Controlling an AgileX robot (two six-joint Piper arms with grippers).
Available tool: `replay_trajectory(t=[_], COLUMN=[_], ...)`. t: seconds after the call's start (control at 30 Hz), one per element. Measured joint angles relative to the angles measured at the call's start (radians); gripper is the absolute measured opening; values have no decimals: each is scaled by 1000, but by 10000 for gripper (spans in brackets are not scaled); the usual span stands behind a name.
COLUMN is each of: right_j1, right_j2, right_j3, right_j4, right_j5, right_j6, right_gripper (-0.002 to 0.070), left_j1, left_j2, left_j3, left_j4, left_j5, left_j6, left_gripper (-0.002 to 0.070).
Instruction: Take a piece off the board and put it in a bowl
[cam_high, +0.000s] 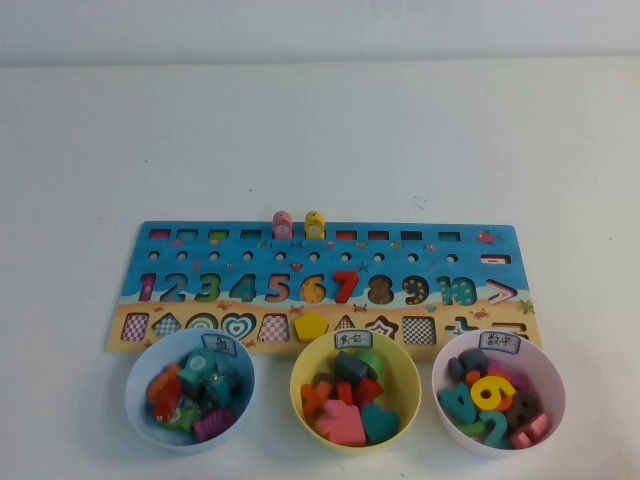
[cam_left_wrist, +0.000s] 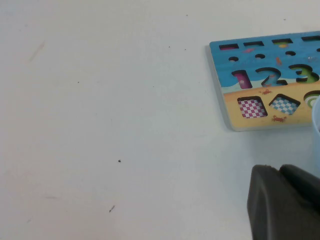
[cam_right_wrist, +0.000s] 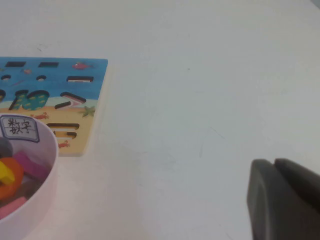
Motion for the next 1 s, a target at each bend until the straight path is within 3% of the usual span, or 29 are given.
replay_trajectory(t=[0.3,0.4,0.63,0.77,1.0], right_j1=[0,0,0,0,0], right_j2=[0,0,0,0,0], right_j3=[0,0,0,0,0], right_j4=[67,223,893,1019,1057], right_j5=[0,0,-10,-33,-49], right_j6=[0,0,0,2,4], right_gripper=[-17,-17,-17,-17,-17], left_j1=[0,0,0,0,0], left_j2=[0,0,0,0,0], left_j3=[0,0,0,0,0], left_j4=[0,0,0,0,0], left_j5=[0,0,0,0,0], left_j6=[0,0,0,0,0], left_gripper=[-3,-3,-3,-3,-3])
